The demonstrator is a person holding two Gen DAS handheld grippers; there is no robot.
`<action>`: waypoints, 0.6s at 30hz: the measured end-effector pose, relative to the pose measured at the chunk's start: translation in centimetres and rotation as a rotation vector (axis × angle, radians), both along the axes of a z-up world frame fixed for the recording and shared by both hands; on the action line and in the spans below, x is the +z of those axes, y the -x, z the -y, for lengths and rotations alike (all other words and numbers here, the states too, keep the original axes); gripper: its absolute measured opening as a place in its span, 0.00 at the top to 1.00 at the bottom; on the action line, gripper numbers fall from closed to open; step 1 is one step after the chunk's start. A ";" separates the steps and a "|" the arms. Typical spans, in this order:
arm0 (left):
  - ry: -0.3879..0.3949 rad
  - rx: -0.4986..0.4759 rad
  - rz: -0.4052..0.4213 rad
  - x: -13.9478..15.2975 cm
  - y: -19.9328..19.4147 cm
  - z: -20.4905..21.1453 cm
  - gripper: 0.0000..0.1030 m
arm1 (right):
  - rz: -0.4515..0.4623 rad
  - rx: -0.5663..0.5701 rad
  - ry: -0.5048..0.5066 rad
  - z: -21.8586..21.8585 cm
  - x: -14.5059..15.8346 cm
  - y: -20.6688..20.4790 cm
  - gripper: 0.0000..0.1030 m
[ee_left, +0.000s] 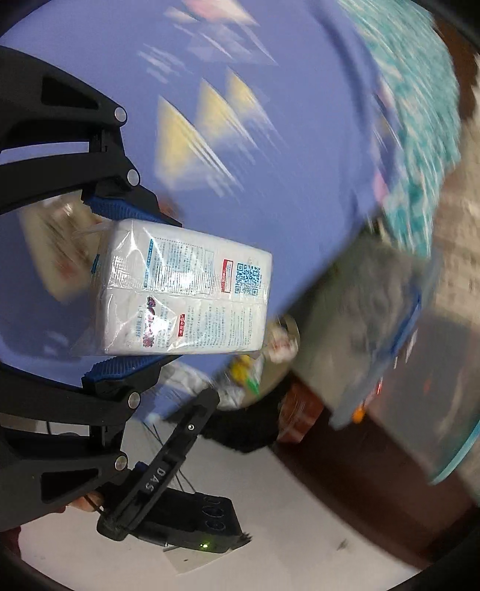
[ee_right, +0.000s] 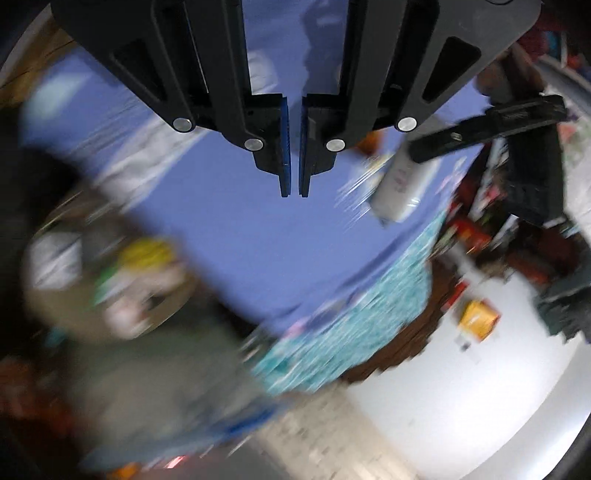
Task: Collect trash
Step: 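Grasp the chip bag and white tube with the right gripper while the left holds the pack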
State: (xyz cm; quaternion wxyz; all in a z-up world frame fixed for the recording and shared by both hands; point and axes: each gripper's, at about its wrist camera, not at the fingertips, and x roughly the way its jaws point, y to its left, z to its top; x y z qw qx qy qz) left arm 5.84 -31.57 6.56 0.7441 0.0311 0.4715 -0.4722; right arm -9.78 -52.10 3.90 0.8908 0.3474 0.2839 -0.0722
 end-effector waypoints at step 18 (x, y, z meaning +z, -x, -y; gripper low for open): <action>-0.069 0.289 -0.067 -2.6 -4.4 -9.1 0.44 | -0.059 0.472 -0.152 -6.2 -4.5 -5.7 0.49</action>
